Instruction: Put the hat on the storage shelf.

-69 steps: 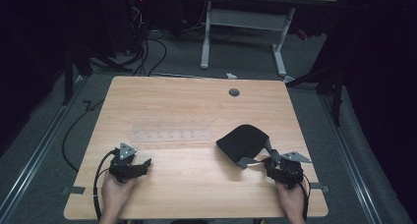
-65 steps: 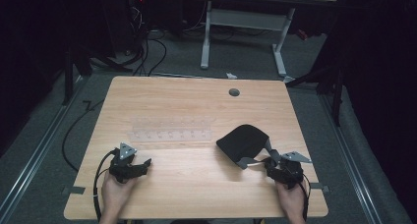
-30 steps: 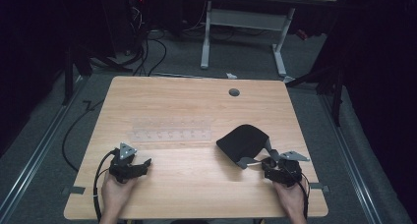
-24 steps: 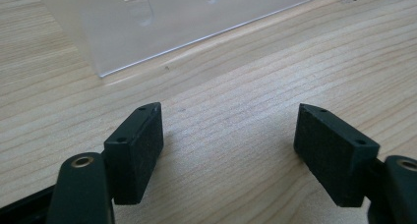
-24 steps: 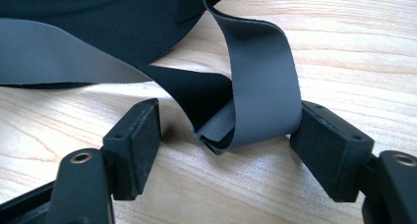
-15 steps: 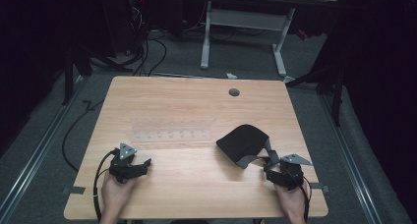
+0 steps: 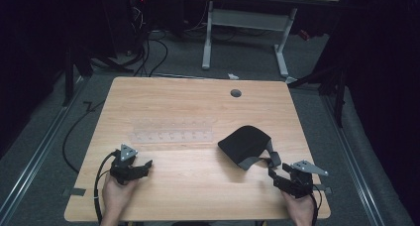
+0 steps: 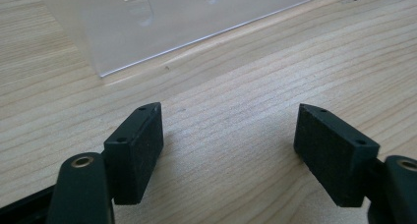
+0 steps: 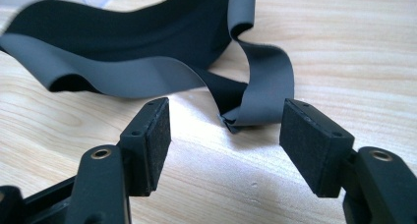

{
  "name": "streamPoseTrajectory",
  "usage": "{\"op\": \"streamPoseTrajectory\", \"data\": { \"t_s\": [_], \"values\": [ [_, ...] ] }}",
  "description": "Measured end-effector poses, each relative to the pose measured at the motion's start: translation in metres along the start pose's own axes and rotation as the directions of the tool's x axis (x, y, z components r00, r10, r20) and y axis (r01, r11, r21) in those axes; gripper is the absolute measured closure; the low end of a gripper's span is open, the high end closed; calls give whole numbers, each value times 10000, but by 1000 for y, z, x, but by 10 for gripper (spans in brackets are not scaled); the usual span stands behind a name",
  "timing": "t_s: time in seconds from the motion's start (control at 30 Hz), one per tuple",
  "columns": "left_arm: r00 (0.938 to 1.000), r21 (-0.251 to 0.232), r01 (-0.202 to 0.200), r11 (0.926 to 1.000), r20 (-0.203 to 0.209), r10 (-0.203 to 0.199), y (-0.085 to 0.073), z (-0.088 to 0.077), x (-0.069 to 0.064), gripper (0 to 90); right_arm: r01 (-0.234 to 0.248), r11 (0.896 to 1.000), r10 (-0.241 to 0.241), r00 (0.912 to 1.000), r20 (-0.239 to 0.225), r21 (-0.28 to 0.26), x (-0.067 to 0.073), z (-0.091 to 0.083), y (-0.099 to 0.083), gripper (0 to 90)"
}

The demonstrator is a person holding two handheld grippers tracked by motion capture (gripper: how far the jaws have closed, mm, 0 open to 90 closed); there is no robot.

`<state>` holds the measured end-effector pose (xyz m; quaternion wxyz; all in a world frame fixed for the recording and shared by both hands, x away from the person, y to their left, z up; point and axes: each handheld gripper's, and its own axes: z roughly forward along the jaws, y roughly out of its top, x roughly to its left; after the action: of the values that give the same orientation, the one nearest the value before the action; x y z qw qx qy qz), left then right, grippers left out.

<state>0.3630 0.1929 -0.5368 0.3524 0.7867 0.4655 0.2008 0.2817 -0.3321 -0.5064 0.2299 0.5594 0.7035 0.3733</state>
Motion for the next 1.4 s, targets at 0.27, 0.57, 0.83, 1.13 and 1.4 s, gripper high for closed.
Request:
{"op": "streamPoseTrajectory", "data": {
  "t_s": [0.27, 0.57, 0.83, 1.13, 1.4],
  "values": [
    [10000, 0, -3, 10000, 0, 3, 0, 0, 0, 273, -212, 9995, 205, 9993, -307, -243, -3, -4, 13, 386],
    [10000, -1, 3, 10000, -12, -3, 0, 0, 0, 273, -272, 9994, 258, 9979, -601, -223, -8, 9, 34, 442],
    [10000, -1, 4, 10000, -8, -4, 0, 0, 0, 273, -196, 9998, 195, 9992, -342, -33, -12, 24, 53, 425],
    [10000, -2, 6, 10000, -12, -6, 0, 0, 0, 273, -260, 9994, 275, 9977, -612, 243, -17, 40, 70, 442],
    [10000, -1, 8, 10000, -20, -8, 0, 0, 0, 273, -368, 9983, 409, 9949, -920, 459, -18, 57, 75, 455]
  ]
}}
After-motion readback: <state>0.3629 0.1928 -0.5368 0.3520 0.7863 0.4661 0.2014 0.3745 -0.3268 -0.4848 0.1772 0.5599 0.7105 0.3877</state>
